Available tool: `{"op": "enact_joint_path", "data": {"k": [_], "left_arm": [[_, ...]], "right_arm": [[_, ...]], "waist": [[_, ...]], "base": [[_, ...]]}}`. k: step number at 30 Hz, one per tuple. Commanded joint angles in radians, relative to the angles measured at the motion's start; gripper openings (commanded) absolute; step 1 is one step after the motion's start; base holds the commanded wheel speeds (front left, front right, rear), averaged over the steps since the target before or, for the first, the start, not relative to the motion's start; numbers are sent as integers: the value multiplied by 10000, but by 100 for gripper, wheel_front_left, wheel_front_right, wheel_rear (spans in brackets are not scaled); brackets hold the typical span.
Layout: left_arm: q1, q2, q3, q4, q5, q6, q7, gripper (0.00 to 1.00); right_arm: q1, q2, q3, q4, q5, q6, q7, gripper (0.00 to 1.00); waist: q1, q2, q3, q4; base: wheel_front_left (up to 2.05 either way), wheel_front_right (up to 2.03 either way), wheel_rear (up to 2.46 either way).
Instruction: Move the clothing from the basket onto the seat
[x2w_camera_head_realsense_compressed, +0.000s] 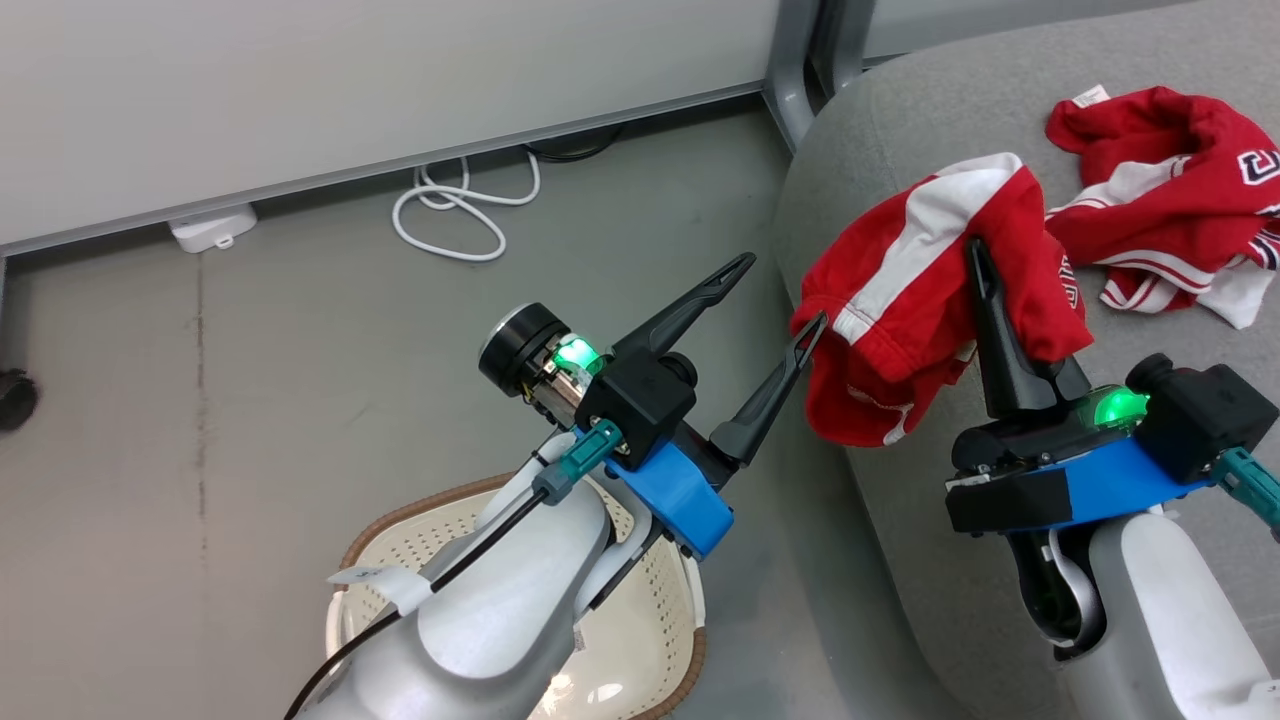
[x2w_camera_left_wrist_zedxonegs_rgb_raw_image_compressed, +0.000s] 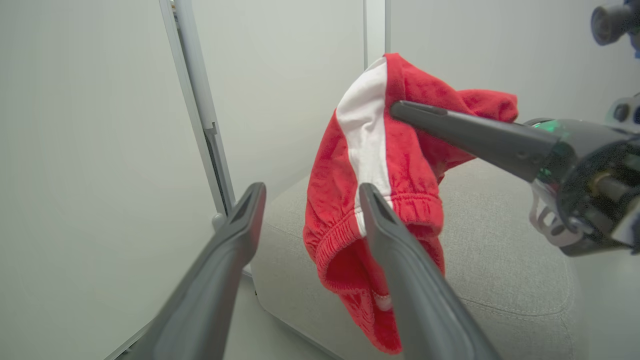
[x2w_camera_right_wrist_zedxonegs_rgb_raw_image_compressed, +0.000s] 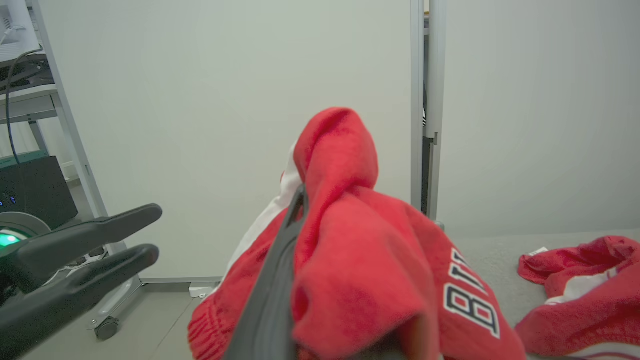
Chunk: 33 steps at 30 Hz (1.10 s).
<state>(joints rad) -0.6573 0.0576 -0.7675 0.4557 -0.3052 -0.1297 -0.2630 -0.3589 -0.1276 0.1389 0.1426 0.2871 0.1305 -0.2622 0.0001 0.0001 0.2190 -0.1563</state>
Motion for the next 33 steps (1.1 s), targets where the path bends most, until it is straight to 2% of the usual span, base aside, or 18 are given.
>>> {"op": "enact_joint_path", "data": {"k": [1,11,20,27,33], "left_arm": [[-146,62,-51,51,3,-11,-26,100],[-259,68,-513,276,-145,-11,-26,100],[-444,40,-650,370,-103,-11,-26,100],[-636,46,-604,398,8,-13,-26,100],[-981,31,-600,452,169,-13,-26,100]], "right_arm": [[158,-6,-77,-54,-40,5,-42,0],[581,2,-793,-157,-161,5,-42,0],[714,5,-1274,-286,-280,5,-42,0],[-25,-40,-1580,-537,-423,5,-42,0],[-1637,-601,-2196,-779,-578,4,-42,0]], "waist": [[-1,-1,129,-305],[-1,-1,314,-1146],[-1,-1,556,-1360],[-1,-1,919,-1302],[-1,-1,1789,-1145]], "base": [[0,0,0],[0,0,0],[0,0,0],[0,0,0],[0,0,0]]}}
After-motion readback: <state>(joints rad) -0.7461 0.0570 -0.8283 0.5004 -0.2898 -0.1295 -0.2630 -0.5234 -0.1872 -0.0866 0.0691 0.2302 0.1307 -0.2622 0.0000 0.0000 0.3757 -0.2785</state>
